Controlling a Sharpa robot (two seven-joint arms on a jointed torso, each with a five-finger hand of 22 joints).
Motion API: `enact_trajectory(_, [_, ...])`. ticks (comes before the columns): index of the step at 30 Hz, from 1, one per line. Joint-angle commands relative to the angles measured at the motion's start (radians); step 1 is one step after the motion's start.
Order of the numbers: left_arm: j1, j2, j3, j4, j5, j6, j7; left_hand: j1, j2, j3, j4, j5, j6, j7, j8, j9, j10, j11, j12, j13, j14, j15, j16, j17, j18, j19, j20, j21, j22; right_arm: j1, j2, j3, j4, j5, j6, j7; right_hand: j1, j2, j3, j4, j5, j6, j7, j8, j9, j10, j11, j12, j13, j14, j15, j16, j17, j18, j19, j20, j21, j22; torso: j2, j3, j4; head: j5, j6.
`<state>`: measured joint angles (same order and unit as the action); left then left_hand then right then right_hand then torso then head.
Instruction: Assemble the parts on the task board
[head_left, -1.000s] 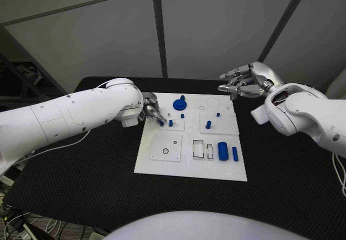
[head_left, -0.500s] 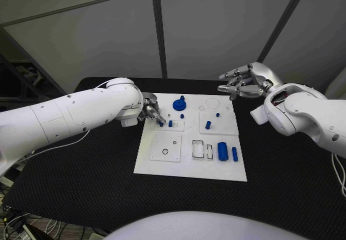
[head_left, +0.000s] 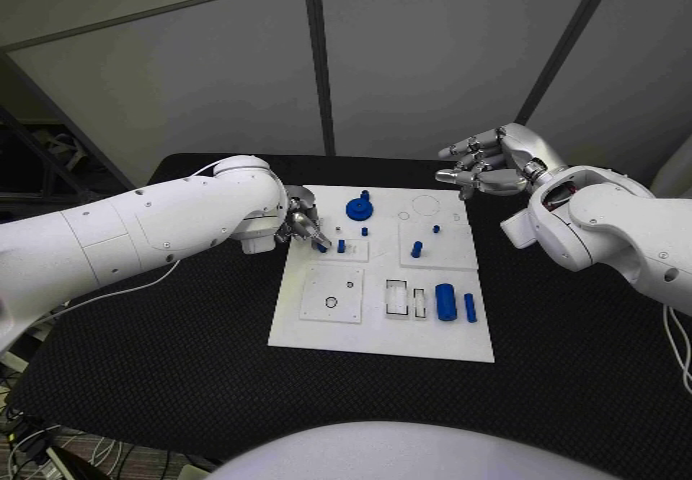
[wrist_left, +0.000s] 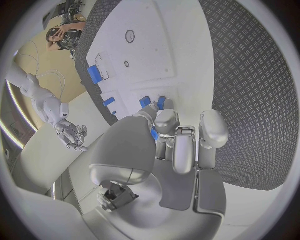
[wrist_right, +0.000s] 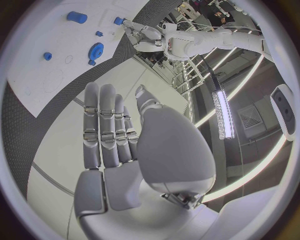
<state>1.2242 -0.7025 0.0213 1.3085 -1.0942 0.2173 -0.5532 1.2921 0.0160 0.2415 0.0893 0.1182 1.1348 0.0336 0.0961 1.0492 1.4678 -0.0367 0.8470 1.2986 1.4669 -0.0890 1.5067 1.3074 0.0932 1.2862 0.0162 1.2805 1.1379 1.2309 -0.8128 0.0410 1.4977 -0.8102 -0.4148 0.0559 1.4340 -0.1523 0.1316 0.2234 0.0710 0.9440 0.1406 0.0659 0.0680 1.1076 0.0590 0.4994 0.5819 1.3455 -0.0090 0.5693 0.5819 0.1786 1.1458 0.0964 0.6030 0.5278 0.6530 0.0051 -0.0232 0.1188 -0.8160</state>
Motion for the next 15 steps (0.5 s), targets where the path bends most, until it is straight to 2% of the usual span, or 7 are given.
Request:
enact_trajectory(1, [-0.001, 0.001, -0.001, 0.0, -0.008, 0.021, -0.005, 0.0, 0.009, 0.143, -0.148, 0.004, 0.012, -0.007, 0.007, 0.017, 0.046, -0.005, -0.006, -0.001, 0.084, -0.007, 0.005, 0.178, 0.009, 0.002, 0.002, -0.001, -0.001, 0.002, 0.001, 0.001, 0.0, -0.002, 0.006, 0.008, -0.007, 0.005, 0.002, 0.006, 0.006, 0.003, 0.0, -0.001, -0.001, 0.006, 0.002, 0.007, -0.001, 0.006, -0.002, -0.005, 0.002, 0.004, 0.007, 0.002, -0.004, -0.001, 0.0, 0.0, -0.0002, 0.0, -0.001])
enact_trajectory(12, [-0.001, 0.01, -0.002, -0.009, -0.008, 0.022, -0.007, -0.004, 0.009, 0.146, -0.152, 0.005, 0.013, -0.007, 0.007, 0.02, 0.047, -0.005, -0.007, -0.002, 0.084, -0.007, 0.005, 0.177, 0.009, 0.001, 0.002, -0.002, -0.001, 0.002, 0.001, 0.001, 0.0, -0.002, 0.006, 0.008, -0.009, 0.005, 0.002, 0.007, 0.006, 0.002, 0.0, -0.001, -0.001, 0.006, 0.002, 0.009, -0.004, 0.008, -0.002, -0.008, 0.004, 0.004, 0.01, 0.002, -0.008, -0.004, 0.0, 0.0005, -0.0005, -0.001, -0.002])
enact_trajectory(15, [-0.001, 0.015, -0.004, -0.018, -0.001, 0.02, -0.013, -0.027, 0.013, 0.147, -0.15, 0.001, 0.016, -0.007, 0.009, 0.029, 0.049, -0.004, -0.008, -0.002, 0.084, -0.007, 0.005, 0.177, 0.009, 0.001, 0.003, -0.003, -0.001, 0.002, 0.0, 0.001, 0.001, -0.002, 0.006, 0.007, -0.009, 0.005, 0.002, 0.007, 0.006, 0.002, 0.0, -0.001, -0.001, 0.006, 0.002, 0.009, -0.004, 0.008, -0.002, -0.008, 0.004, 0.004, 0.01, 0.002, -0.008, -0.004, 0.001, 0.0009, -0.001, -0.001, -0.003])
